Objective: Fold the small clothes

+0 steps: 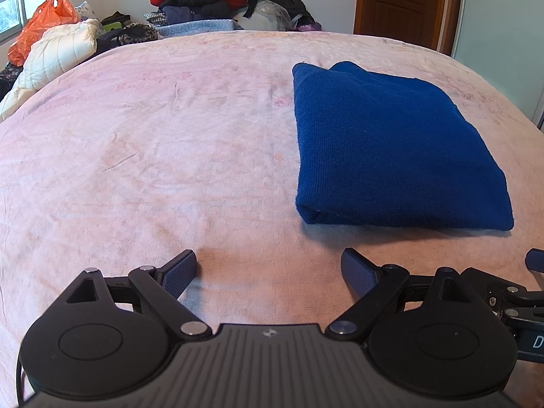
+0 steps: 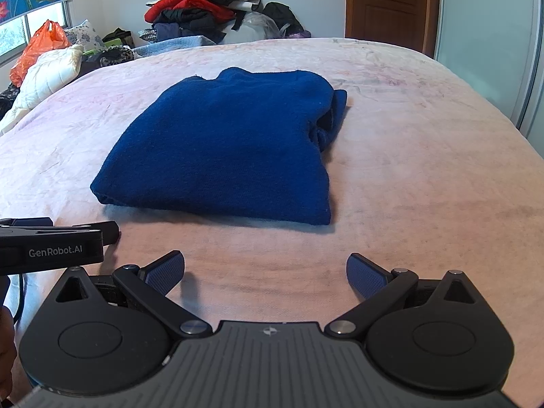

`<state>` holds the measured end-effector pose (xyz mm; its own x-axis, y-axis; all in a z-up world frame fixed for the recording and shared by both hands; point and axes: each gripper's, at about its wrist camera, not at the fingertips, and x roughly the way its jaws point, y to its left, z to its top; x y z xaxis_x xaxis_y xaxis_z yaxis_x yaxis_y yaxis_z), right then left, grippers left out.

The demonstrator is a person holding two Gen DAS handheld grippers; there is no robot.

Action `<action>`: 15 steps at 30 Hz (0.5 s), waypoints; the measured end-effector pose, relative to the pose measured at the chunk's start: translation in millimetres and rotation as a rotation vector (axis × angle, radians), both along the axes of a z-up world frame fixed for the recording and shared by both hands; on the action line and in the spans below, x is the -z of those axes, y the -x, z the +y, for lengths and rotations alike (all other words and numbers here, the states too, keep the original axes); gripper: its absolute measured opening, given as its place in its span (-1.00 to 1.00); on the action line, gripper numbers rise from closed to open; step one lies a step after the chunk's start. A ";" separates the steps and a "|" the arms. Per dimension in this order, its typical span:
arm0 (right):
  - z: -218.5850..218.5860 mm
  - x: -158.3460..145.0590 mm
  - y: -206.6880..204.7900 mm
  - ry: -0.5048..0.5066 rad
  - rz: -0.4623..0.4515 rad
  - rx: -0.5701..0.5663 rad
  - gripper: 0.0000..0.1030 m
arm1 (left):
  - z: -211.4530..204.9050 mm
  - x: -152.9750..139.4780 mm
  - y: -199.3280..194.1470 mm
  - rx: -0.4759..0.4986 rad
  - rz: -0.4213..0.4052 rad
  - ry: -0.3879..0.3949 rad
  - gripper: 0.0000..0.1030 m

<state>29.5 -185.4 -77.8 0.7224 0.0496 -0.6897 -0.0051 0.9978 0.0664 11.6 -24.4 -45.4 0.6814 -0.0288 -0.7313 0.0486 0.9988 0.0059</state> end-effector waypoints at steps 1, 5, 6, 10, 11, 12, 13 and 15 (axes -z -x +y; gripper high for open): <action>-0.2 0.0 0.0 -0.001 -0.001 0.000 0.99 | 0.0 0.0 0.0 0.000 0.000 0.000 0.80; -0.4 0.1 -0.3 -0.003 -0.001 0.000 0.99 | 0.2 0.0 -0.3 -0.002 0.002 0.000 0.80; -0.3 0.1 -0.2 -0.003 -0.002 0.000 0.99 | 0.3 0.0 -0.3 -0.002 0.002 0.000 0.80; -0.8 0.1 -0.3 -0.003 -0.002 0.001 0.99 | 0.3 -0.1 -0.4 -0.001 0.000 0.001 0.80; -1.0 0.3 -0.4 -0.004 -0.002 0.001 0.99 | -0.1 -0.3 -0.3 0.002 -0.002 0.000 0.80; -1.2 0.4 -0.4 -0.005 -0.002 0.001 0.99 | -0.2 -0.6 0.1 0.004 -0.007 -0.002 0.80; -1.2 0.4 -0.4 -0.006 -0.002 0.000 0.99 | -0.7 -1.2 0.7 0.004 -0.014 -0.006 0.80; -1.9 0.7 -0.7 -0.007 -0.002 -0.002 0.99 | -1.9 -2.6 1.6 0.002 -0.030 -0.023 0.80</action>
<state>30.2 -187.2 -78.5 0.7237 0.0562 -0.6878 -0.0076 0.9973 0.0736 10.0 -26.3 -42.8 0.7029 -0.0135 -0.7112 0.0496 0.9983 0.0300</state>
